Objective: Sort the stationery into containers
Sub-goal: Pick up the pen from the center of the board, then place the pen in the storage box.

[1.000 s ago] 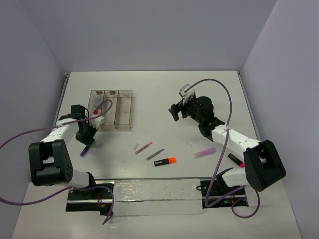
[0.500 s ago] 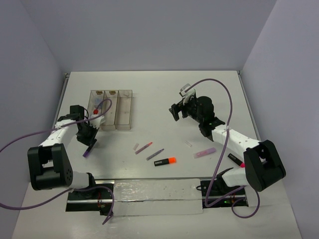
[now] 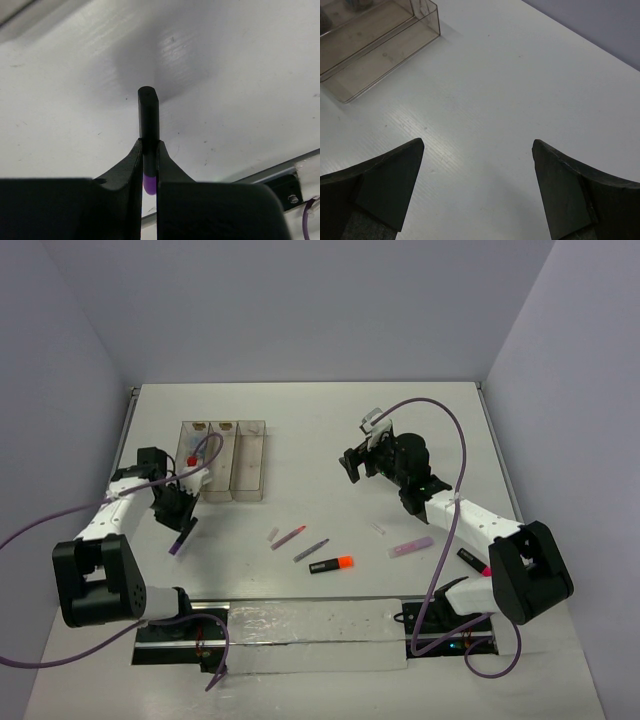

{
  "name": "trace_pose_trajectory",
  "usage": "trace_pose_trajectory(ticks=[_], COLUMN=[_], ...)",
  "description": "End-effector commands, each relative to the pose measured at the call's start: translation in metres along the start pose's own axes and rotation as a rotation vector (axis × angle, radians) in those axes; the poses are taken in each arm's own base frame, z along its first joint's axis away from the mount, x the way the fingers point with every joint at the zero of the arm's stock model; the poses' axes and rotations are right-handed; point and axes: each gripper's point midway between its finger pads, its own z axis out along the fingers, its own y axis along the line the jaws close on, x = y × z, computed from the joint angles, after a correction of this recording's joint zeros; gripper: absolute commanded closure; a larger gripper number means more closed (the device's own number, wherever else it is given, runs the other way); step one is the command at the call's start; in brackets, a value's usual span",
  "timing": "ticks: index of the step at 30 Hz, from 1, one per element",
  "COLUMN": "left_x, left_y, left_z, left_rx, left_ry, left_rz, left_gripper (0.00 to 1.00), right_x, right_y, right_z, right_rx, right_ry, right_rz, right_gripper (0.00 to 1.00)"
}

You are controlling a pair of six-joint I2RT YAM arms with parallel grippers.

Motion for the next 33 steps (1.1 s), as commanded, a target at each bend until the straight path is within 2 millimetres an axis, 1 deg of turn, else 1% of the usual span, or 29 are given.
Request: trace_pose_trajectory(ticks=[1,2,5,7,9,11,13,14,16,17,18,20,23,26,28,31,32,33], left_x=[-0.034,-0.041,-0.057,-0.087,-0.113,-0.147,-0.184,-0.198,-0.219,-0.229,-0.241,-0.248,-0.261,-0.269,-0.275,-0.28,-0.279,-0.278], left_y=[-0.006,-0.004,-0.007,-0.011,-0.009,-0.001,0.012,0.011,0.007,0.01,0.015,0.028,0.046,0.056,0.056,0.054,0.055,0.055], left_z=[-0.03,-0.036,-0.048,-0.065,-0.071,-0.08,-0.094,-0.093,-0.082,-0.077,-0.08,-0.063,-0.051,-0.042,-0.038,-0.025,-0.016,-0.012], left_rx=[0.029,0.022,0.04,0.083,0.103,0.091,0.006,-0.032,-0.043,-0.05,-0.059,-0.084,-0.138,-0.15,-0.14,-0.109,-0.105,-0.101], left_ry=[-0.122,-0.142,-0.183,-0.266,-0.312,-0.386,-0.452,-0.466,-0.466,-0.47,-0.489,-0.452,-0.45,-0.468,-0.486,-0.483,-0.465,-0.453], left_rz=[0.016,0.011,-0.008,-0.055,-0.105,-0.184,-0.192,-0.172,-0.162,-0.175,-0.187,-0.239,-0.275,-0.306,-0.328,-0.339,-0.347,-0.355], left_gripper=[1.0,1.0,1.0,1.0,1.0,1.0,1.0,1.0,1.0,1.0,1.0,1.0,1.0,1.0,1.0,1.0,0.99,0.89], right_x=[-0.031,-0.031,-0.032,-0.034,-0.033,-0.034,-0.034,-0.033,-0.032,-0.031,-0.03,-0.031,-0.03,-0.032,-0.034,-0.038,-0.038,-0.038], right_y=[-0.006,-0.006,-0.006,-0.005,-0.005,-0.005,-0.006,-0.007,-0.007,-0.007,-0.007,-0.008,-0.008,-0.009,-0.01,-0.009,-0.01,-0.011], right_z=[-0.003,-0.003,-0.002,-0.001,-0.001,-0.001,-0.002,-0.002,-0.003,-0.003,-0.004,-0.005,-0.008,-0.012,-0.015,-0.018,-0.018,-0.019], right_rx=[0.016,0.016,0.011,0.007,0.004,0.007,0.015,0.018,0.023,0.023,0.026,0.03,0.032,0.039,0.044,0.048,0.049,0.053], right_ry=[-0.08,-0.08,-0.081,-0.086,-0.085,-0.086,-0.083,-0.082,-0.079,-0.077,-0.07,-0.066,-0.051,-0.044,-0.048,-0.054,-0.051,-0.046], right_rz=[-0.02,-0.019,-0.013,-0.008,-0.005,-0.004,-0.003,-0.003,-0.002,-0.001,0.0,0.0,-0.002,-0.005,-0.006,-0.011,-0.01,-0.009], right_gripper=[0.04,0.04,0.04,0.04,0.04,0.04,0.04,0.04,0.04,0.04,0.04,0.04,0.04,0.04,0.04,0.04,0.04,0.04])
